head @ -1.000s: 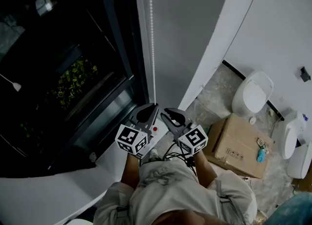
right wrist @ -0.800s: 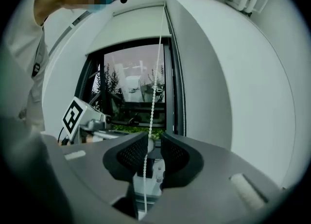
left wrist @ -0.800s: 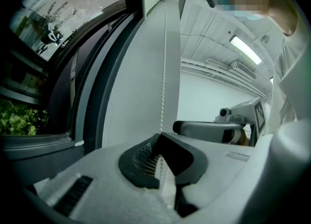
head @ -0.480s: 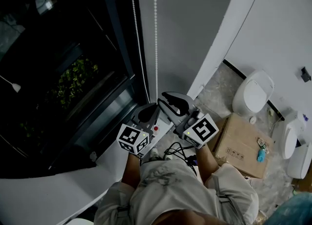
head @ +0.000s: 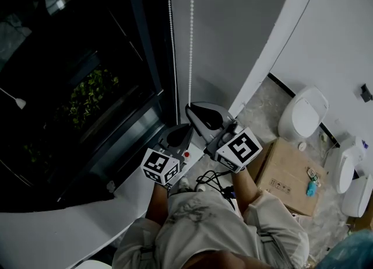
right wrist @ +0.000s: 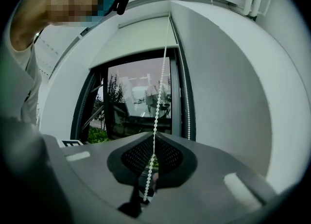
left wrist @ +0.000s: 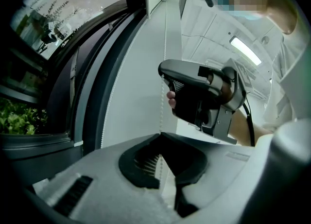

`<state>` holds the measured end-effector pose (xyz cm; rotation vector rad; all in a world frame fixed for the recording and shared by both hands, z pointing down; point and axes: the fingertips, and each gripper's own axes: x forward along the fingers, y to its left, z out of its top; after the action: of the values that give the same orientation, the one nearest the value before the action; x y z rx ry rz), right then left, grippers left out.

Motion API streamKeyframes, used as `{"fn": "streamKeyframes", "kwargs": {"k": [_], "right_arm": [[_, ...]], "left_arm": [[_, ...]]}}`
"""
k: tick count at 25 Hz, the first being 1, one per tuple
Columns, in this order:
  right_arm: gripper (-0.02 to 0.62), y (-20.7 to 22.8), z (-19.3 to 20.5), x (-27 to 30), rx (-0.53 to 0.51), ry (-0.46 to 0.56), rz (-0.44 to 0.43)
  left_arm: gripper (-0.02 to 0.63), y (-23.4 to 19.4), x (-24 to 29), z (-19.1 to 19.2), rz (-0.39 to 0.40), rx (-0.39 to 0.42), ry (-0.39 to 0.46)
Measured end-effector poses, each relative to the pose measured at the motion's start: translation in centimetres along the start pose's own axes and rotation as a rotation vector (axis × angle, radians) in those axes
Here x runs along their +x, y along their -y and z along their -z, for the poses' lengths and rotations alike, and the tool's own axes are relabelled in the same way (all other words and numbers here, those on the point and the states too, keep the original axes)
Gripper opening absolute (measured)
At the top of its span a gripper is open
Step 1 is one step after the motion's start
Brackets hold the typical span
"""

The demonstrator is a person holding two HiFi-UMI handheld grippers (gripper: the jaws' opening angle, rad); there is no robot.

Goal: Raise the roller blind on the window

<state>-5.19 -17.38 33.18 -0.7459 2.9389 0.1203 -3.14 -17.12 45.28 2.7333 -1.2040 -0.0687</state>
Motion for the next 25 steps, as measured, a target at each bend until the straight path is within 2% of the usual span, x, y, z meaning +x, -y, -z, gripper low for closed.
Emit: {"fn": "streamKeyframes", "kwargs": {"k": [4,10,25], "right_arm": [[0.014,0.3,0.1,0.0,0.006,0.027,0.018],[0.014,0.1,2.6,0.0,0.005,-0.034,0.036],[0.014,0.2,6.7,-1.0,0.046,-0.092,0.064]], "left_arm": [[0.012,-0.3,0.1,0.2,0.0,-0.001,0.0],[0.012,-0.6,0.2,2.5,-0.008,-0.02,-0.045],[0.012,-1.2,0.7,6.7,-0.007,-0.054,-0.117]]}}
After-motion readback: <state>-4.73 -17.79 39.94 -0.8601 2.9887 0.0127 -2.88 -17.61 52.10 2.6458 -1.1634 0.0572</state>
